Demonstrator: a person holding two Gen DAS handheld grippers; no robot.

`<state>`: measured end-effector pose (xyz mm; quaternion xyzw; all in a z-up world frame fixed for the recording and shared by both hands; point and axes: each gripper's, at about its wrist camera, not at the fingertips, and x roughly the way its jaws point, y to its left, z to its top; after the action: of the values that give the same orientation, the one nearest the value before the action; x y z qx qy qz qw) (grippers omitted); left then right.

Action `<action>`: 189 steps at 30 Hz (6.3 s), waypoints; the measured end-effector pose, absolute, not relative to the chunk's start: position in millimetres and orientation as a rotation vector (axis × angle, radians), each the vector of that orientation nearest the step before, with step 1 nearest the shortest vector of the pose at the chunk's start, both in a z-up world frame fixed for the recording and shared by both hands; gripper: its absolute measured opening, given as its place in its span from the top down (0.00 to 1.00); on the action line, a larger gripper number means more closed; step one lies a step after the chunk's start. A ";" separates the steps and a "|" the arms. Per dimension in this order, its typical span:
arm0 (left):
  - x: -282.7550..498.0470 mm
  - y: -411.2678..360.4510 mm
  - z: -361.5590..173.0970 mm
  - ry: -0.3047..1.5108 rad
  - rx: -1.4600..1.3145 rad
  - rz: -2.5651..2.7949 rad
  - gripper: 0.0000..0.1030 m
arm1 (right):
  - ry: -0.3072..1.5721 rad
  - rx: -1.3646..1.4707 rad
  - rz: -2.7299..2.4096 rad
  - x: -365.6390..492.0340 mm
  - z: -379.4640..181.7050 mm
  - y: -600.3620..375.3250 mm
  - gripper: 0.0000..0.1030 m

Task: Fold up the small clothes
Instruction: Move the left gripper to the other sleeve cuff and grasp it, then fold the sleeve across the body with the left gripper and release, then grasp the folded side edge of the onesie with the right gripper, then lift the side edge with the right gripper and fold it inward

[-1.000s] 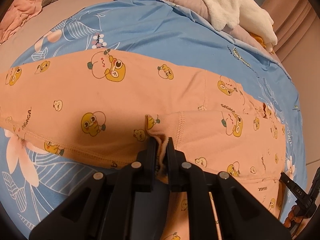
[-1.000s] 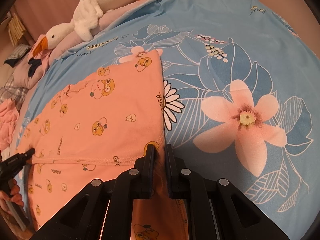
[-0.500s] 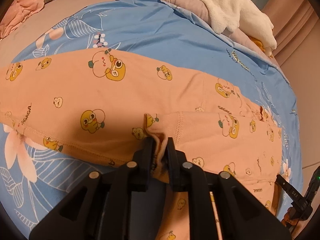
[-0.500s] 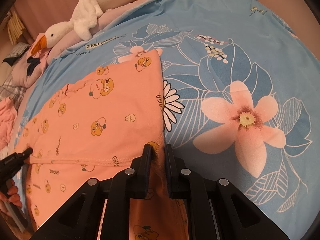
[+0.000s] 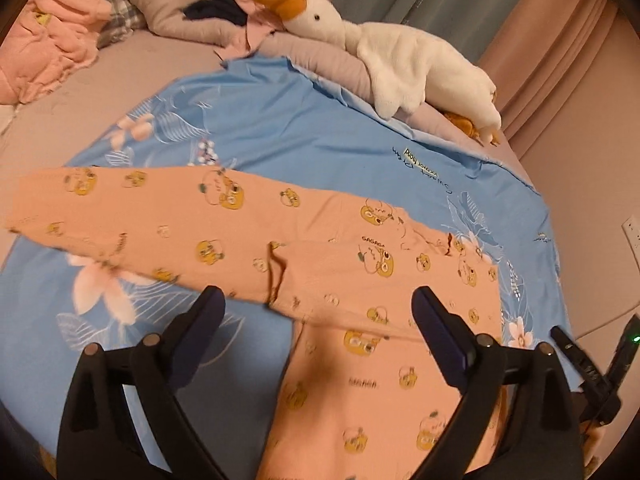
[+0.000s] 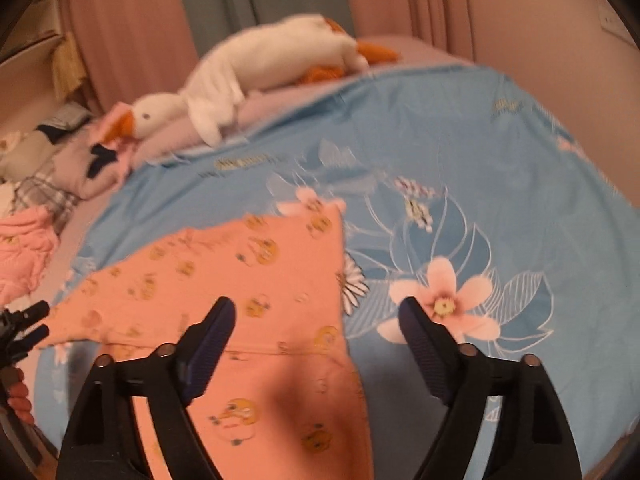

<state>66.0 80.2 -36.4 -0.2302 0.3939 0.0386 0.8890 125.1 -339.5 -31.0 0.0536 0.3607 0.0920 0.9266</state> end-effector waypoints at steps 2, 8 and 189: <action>52.5 83.0 -32.3 0.796 -0.469 0.103 0.07 | 0.707 0.105 0.215 114.7 -20.8 -332.6 0.11; 20.0 118.9 -31.6 0.744 -0.509 0.234 0.05 | 0.660 0.067 0.284 93.8 -6.1 -307.9 0.10; 160.2 57.0 -109.0 1.066 -0.283 0.050 0.75 | 0.821 0.116 0.445 208.0 2.0 -297.5 0.93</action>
<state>160.2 57.0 -109.0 -0.1346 0.5062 0.0237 0.8515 208.0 -297.5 2.0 0.0559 0.3954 0.2143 0.8914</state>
